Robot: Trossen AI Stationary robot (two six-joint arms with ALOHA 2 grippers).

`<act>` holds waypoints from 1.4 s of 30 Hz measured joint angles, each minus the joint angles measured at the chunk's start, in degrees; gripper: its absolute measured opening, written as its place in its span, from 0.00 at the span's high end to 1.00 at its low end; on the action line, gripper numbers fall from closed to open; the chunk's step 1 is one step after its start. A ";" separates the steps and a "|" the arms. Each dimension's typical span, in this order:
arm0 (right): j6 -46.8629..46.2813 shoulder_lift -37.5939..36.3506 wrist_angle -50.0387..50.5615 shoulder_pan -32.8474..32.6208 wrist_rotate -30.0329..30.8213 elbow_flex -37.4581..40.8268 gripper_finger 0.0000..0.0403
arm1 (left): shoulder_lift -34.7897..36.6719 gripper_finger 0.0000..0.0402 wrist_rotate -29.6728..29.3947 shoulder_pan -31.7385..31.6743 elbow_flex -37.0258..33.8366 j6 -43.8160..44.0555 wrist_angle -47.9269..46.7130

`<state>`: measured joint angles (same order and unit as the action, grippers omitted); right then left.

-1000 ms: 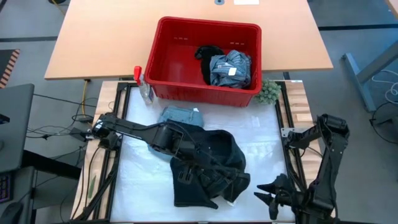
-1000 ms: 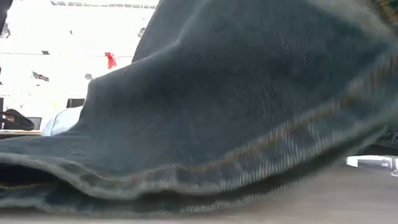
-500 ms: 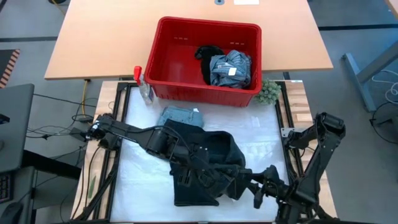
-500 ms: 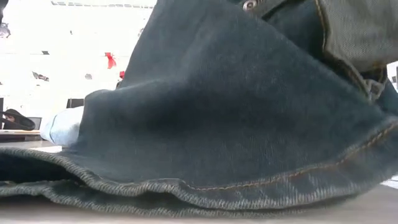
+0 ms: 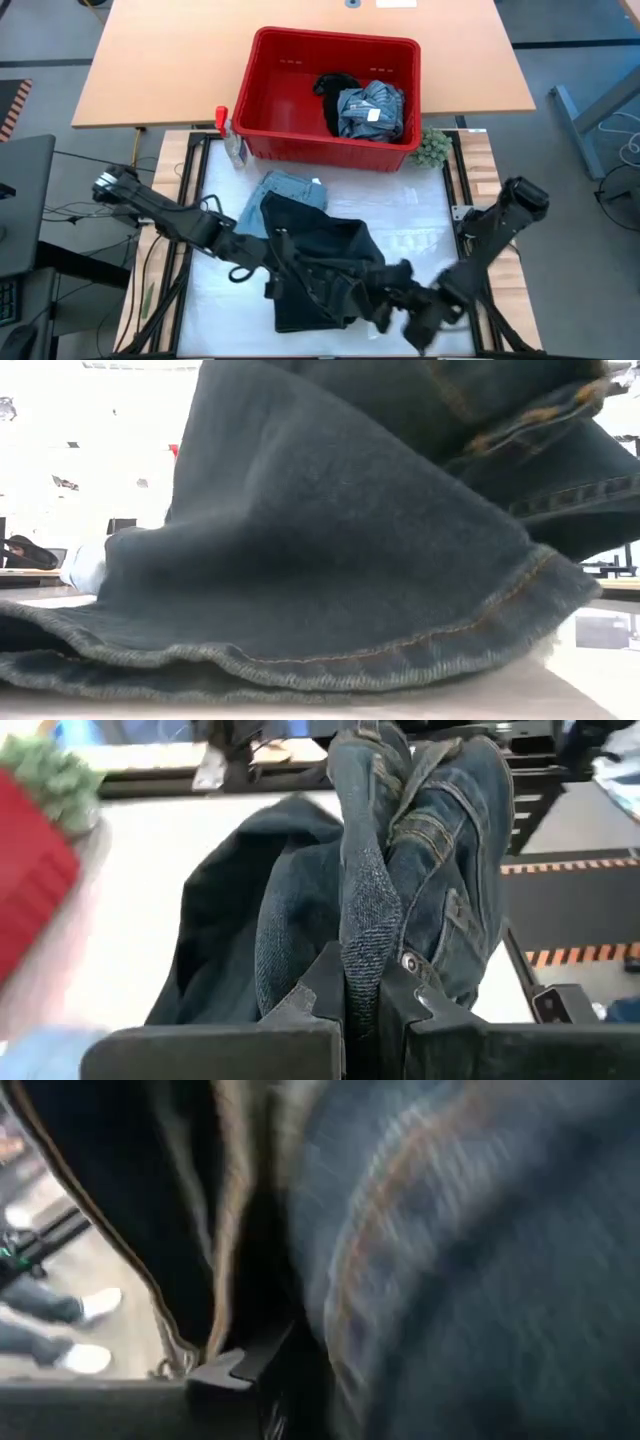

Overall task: Fold laundry
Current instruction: Fold the black pants from the red laundry bin

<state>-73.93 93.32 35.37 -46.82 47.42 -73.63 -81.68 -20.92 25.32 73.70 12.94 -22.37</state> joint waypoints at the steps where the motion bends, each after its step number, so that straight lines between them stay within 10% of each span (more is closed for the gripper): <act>1: 3.39 0.00 -1.65 1.45 -1.76 0.00 0.50 | 0.92 1.00 -0.39 0.10 -1.33 0.79 0.04; 11: 25.04 0.48 -10.29 9.15 -14.76 0.02 0.61 | 3.81 0.96 -0.56 2.96 -6.00 5.77 -0.26; 20: 28.76 0.86 -10.34 9.87 -16.06 0.00 0.94 | 3.81 0.93 -0.82 4.96 -6.00 7.62 -0.42; 35: 27.67 0.87 -5.63 12.07 -16.11 0.00 0.95 | 7.89 0.50 2.19 4.78 -6.00 13.62 -2.76; 42: 25.94 0.87 -2.31 14.03 -18.08 0.00 0.94 | 14.33 0.48 3.09 6.08 -5.83 10.24 5.96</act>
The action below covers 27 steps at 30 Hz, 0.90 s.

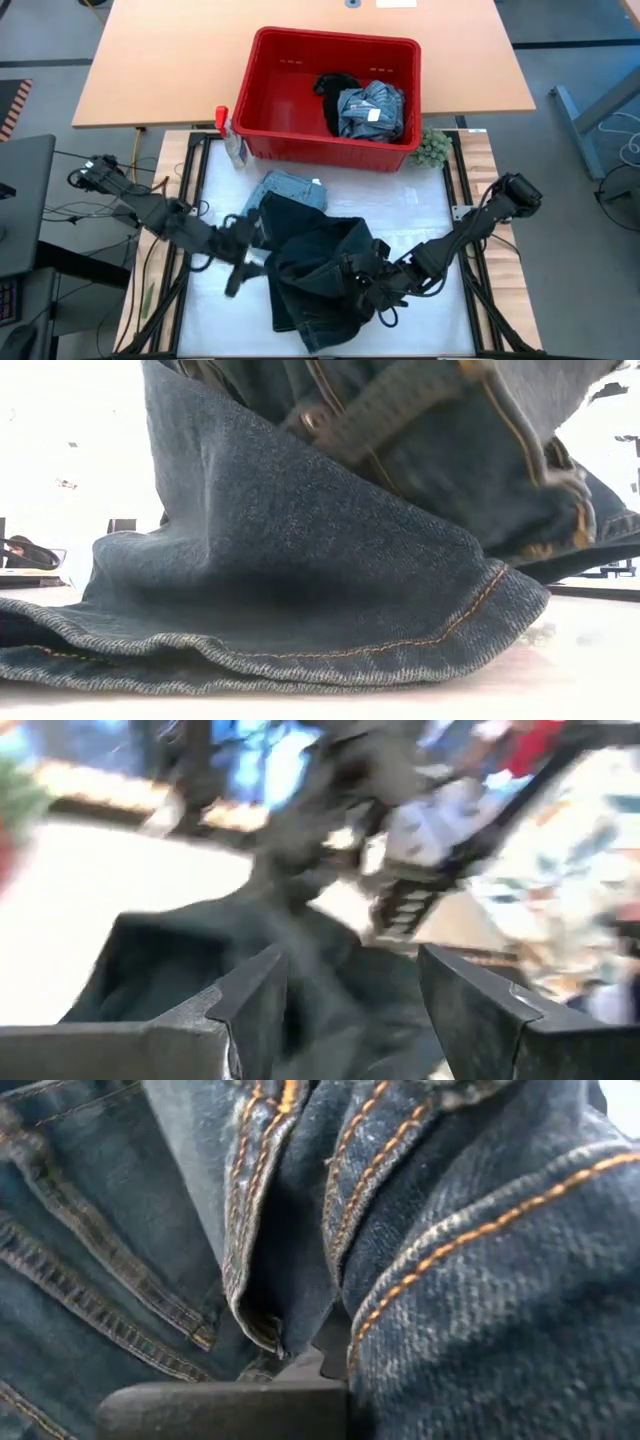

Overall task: Fold laundry
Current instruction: Fold the black pants from the red laundry bin

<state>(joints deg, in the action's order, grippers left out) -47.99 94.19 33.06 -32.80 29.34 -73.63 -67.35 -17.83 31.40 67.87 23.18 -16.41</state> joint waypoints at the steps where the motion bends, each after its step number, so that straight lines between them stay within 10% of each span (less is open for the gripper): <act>1: 0.03 0.00 0.16 0.39 -0.72 0.00 0.94 | -0.56 0.48 1.14 1.25 0.00 -2.12 1.46; 8: 0.88 0.00 0.19 2.20 -3.44 0.00 0.93 | -10.46 0.53 0.66 8.44 4.97 -18.61 6.51; 17: 1.36 0.00 0.17 4.13 -7.19 0.00 0.94 | -25.53 0.56 12.78 5.77 22.52 -23.00 -22.63; 27: 1.38 0.00 -0.03 4.09 -7.21 0.00 0.94 | -33.17 0.56 10.66 5.44 27.15 -34.56 -33.75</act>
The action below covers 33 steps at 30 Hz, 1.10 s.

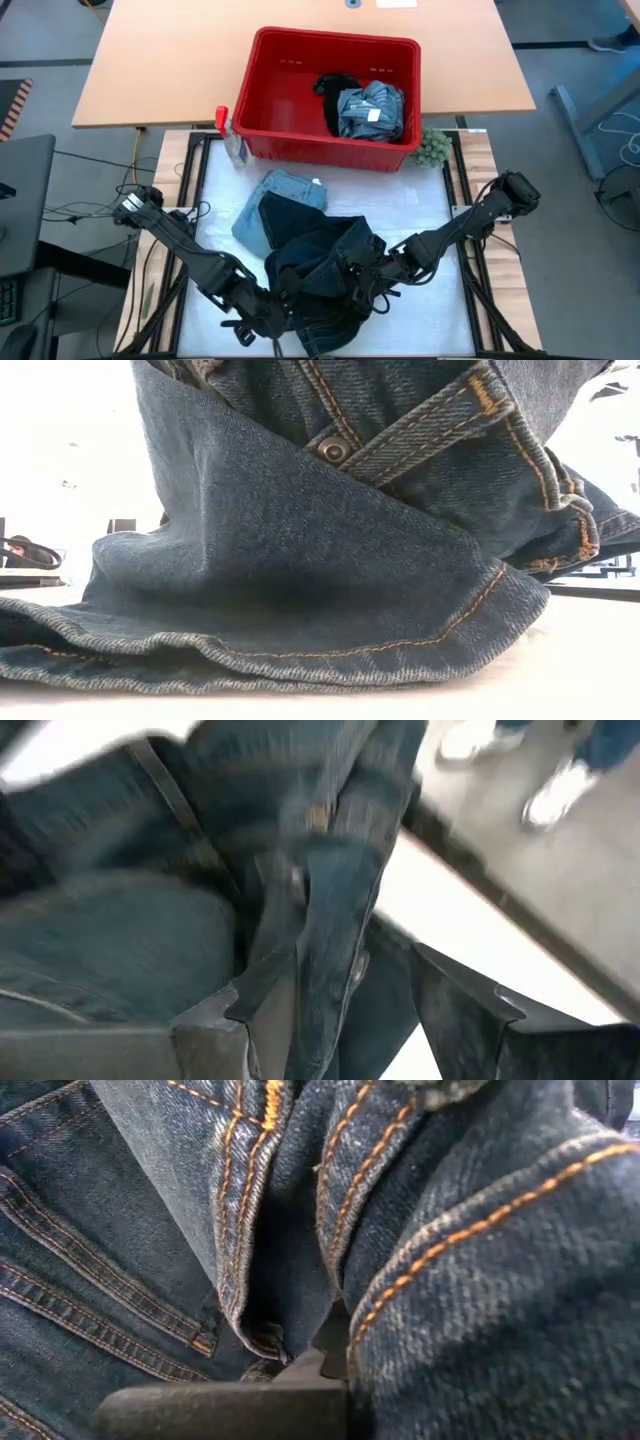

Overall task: Fold laundry
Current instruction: Fold the black pants from the red laundry bin

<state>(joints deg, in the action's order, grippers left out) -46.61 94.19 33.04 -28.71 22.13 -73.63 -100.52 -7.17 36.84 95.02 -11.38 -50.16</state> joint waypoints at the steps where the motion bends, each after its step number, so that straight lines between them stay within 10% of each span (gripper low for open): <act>1: 0.00 0.00 -0.01 0.00 0.00 0.00 0.94 | -0.25 0.56 -1.19 0.02 -0.43 -0.11 -0.48; 12: 0.14 0.00 -0.06 0.00 0.04 0.00 0.94 | -0.84 0.58 -3.07 -1.16 -1.27 -3.96 -1.03; 19: 0.11 0.00 -0.02 -0.02 0.02 0.00 0.94 | -1.28 0.93 -2.56 -2.57 -0.81 2.88 3.93; 24: -0.15 0.00 0.07 -0.17 -0.22 0.00 0.93 | -0.42 0.99 -2.34 -5.23 2.09 9.73 3.59; 33: -1.69 -0.22 1.18 -1.30 -0.88 0.00 0.94 | 1.67 1.00 12.25 -9.90 7.41 27.78 -0.41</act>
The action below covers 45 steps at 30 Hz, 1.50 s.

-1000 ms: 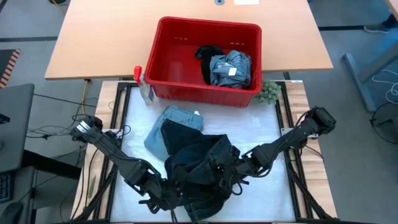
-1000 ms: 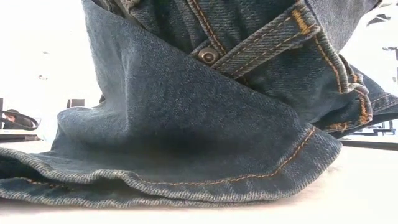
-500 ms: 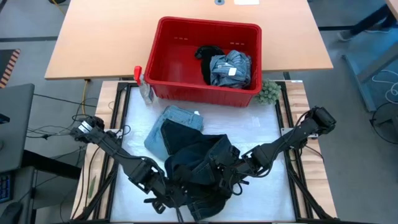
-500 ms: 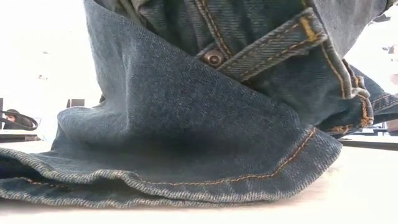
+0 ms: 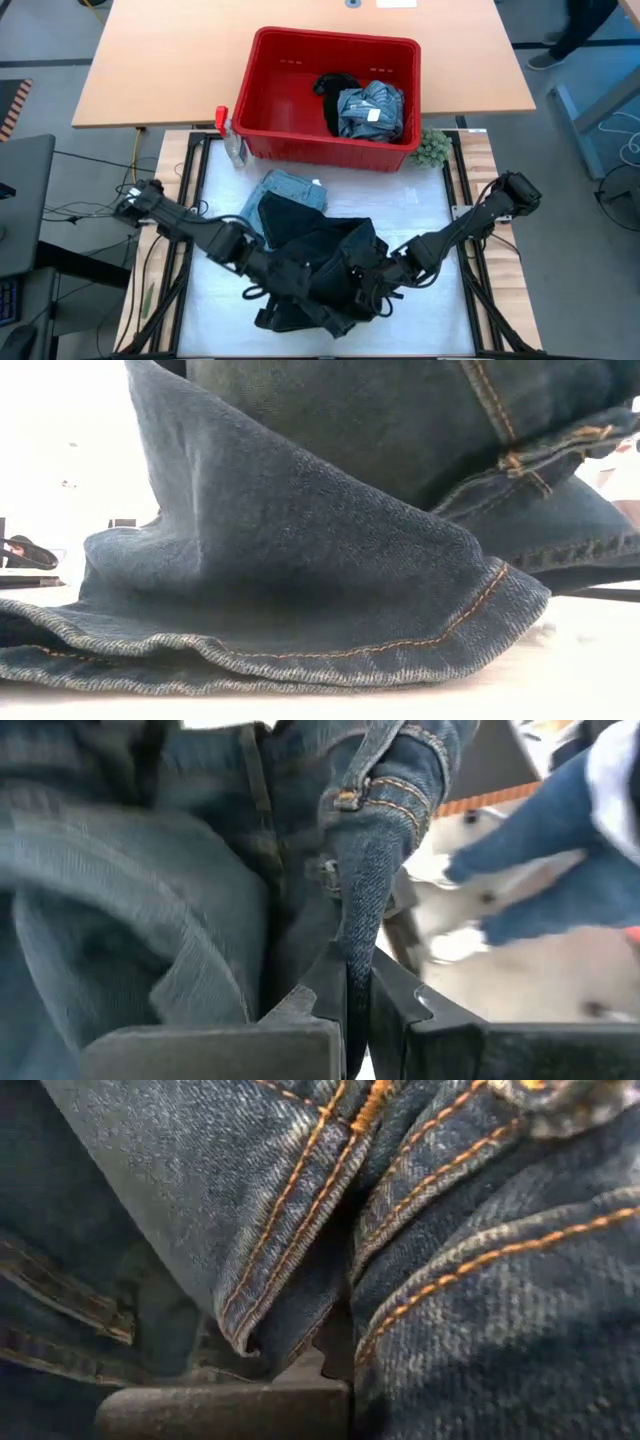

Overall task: Fold laundry
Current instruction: Fold the black pants from the red laundry bin

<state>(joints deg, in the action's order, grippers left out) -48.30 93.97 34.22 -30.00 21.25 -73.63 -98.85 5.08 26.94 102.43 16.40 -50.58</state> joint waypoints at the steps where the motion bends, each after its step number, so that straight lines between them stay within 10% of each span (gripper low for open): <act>1: -0.53 0.00 0.66 -0.31 0.30 0.00 0.94 | -0.02 1.00 1.95 -0.32 0.15 1.63 -0.72; 7: -9.98 -0.17 8.50 -2.84 8.16 -0.02 0.94 | 0.00 1.00 12.88 -0.45 0.22 8.13 -0.44; 27: -8.80 -0.58 5.82 -10.18 9.18 -3.44 0.92 | -1.55 1.00 1.06 -5.81 -0.26 10.31 2.88; 45: -12.90 -8.59 3.85 -16.42 19.52 -1.90 0.68 | -1.53 1.00 0.64 -8.03 -0.26 2.40 -1.06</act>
<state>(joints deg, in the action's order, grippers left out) -61.20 85.38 38.06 -46.42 40.77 -75.53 -100.38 5.72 18.91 102.17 18.80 -51.64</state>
